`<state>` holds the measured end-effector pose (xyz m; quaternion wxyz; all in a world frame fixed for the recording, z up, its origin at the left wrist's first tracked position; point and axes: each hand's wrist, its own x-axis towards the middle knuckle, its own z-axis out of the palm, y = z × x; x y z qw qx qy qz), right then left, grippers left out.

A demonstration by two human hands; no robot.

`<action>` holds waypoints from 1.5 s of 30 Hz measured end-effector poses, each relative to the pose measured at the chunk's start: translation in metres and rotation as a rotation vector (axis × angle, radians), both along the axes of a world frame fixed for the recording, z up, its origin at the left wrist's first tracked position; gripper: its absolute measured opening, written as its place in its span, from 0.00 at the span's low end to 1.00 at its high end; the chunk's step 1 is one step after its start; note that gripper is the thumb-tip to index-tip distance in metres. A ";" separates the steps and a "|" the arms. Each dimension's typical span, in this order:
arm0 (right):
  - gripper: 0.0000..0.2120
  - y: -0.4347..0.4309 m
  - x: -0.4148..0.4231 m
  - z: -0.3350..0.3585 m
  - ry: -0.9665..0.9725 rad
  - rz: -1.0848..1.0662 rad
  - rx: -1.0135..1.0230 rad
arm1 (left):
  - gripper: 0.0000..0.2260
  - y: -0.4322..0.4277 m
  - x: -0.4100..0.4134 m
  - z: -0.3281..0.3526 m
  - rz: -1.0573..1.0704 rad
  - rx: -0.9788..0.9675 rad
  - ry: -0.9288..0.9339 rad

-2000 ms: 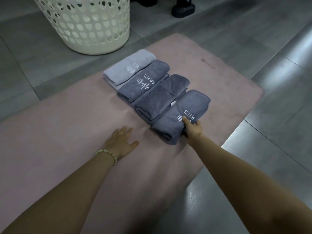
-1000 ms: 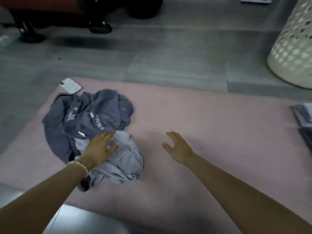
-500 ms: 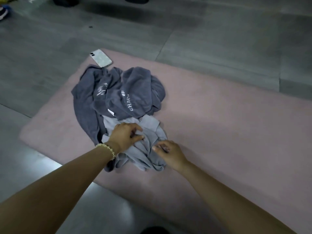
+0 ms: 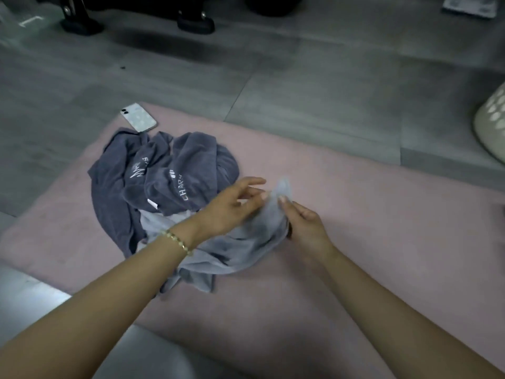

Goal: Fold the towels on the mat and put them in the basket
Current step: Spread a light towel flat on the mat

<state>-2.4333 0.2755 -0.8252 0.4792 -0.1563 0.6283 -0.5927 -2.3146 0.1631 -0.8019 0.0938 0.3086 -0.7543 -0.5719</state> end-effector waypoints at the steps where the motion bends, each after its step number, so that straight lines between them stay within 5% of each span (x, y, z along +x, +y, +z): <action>1: 0.15 0.005 -0.014 0.014 -0.064 -0.054 -0.021 | 0.21 0.013 -0.010 0.004 -0.047 -0.091 -0.016; 6: 0.14 0.039 -0.064 0.099 -0.132 -0.247 -0.098 | 0.35 0.067 -0.062 0.048 -0.066 -0.382 0.135; 11: 0.11 0.082 -0.089 0.193 -0.102 -0.398 -0.232 | 0.24 0.109 -0.094 0.124 0.005 -0.648 0.114; 15: 0.10 0.127 -0.102 0.251 0.068 -0.455 -0.088 | 0.11 0.130 -0.106 0.197 -0.163 -0.494 0.256; 17: 0.17 0.151 -0.105 0.278 0.123 -0.398 -0.042 | 0.05 0.138 -0.113 0.236 -0.192 -0.426 0.379; 24: 0.36 0.207 -0.081 0.375 -0.026 -0.005 -0.179 | 0.12 0.174 -0.118 0.380 -0.158 -0.344 0.630; 29: 0.17 0.229 -0.062 0.444 0.198 -0.035 -0.340 | 0.22 0.186 -0.117 0.455 -0.086 -0.449 0.646; 36: 0.13 0.224 -0.040 0.533 0.519 -0.190 -0.394 | 0.18 0.200 -0.092 0.541 0.031 -0.279 0.622; 41: 0.18 0.210 -0.018 0.569 0.640 0.104 -0.225 | 0.14 0.175 -0.069 0.576 0.178 -0.222 0.685; 45: 0.10 0.179 -0.001 0.569 0.614 0.222 -0.258 | 0.16 0.131 -0.039 0.598 0.368 -0.260 0.724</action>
